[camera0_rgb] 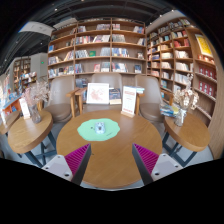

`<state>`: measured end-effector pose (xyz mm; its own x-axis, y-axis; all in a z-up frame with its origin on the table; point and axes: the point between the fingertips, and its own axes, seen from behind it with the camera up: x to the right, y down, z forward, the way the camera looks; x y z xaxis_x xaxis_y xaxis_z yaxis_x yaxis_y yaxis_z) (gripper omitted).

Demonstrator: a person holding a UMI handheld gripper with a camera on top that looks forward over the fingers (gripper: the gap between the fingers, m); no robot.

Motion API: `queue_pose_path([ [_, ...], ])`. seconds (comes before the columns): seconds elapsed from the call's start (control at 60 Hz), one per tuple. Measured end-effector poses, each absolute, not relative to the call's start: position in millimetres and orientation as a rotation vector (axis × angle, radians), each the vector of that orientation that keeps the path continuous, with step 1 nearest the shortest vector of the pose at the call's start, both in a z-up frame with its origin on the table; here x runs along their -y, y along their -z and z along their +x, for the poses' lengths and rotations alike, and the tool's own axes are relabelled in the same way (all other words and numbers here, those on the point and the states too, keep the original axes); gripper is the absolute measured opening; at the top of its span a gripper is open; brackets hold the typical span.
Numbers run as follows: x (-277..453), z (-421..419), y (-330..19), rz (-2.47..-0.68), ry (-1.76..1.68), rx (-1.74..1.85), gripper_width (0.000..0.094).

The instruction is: Arrange mouse

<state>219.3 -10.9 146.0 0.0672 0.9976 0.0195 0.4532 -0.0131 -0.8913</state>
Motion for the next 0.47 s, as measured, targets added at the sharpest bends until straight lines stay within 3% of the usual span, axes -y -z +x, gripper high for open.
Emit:
queue_pose_path([
  [0.467,-1,272,-134,-1.597,-0.898,1.484,0.0854],
])
